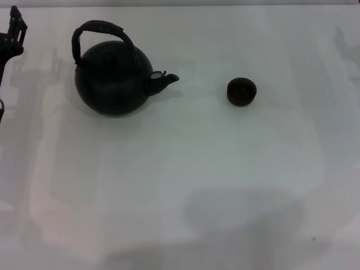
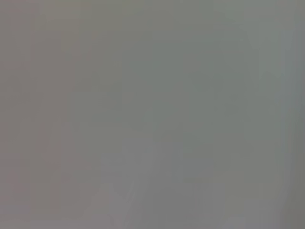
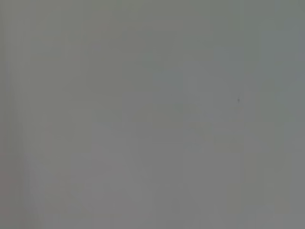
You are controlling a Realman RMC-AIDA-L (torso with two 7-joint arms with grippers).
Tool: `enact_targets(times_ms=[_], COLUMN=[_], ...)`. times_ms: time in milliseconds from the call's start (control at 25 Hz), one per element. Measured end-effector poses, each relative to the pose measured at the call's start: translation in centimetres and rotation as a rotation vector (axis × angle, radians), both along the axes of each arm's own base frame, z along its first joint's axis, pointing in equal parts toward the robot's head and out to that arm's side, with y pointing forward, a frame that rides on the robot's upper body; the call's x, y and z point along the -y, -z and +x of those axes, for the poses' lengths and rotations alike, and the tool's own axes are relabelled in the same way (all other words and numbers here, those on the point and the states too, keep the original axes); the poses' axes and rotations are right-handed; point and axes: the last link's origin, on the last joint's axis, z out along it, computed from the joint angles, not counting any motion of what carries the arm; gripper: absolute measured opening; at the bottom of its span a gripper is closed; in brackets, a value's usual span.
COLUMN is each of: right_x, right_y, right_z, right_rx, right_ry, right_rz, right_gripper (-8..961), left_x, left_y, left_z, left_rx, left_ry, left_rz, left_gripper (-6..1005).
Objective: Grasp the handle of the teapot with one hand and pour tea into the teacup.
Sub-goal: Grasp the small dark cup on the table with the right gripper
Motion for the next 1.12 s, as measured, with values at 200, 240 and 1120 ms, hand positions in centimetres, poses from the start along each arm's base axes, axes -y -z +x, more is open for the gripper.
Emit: enact_targets(times_ms=[200, 240, 1120], right_x=[-0.2, -0.2, -5.1], right_y=[0.0, 0.0, 0.1], right_z=[-0.1, -0.2, -5.7], right_rx=[0.001, 0.002, -0.11], right_ry=[-0.002, -0.002, -0.134], right_rz=[-0.001, -0.001, -0.253], right_gripper=[795, 795, 795], left_x=[0.0, 0.0, 0.1], left_y=[0.0, 0.0, -0.1], left_z=[0.0, 0.0, -0.1], left_rx=[0.0, 0.0, -0.001], left_ry=[0.0, 0.0, -0.002], left_rz=[0.0, -0.001, 0.007], left_gripper=[694, 694, 694])
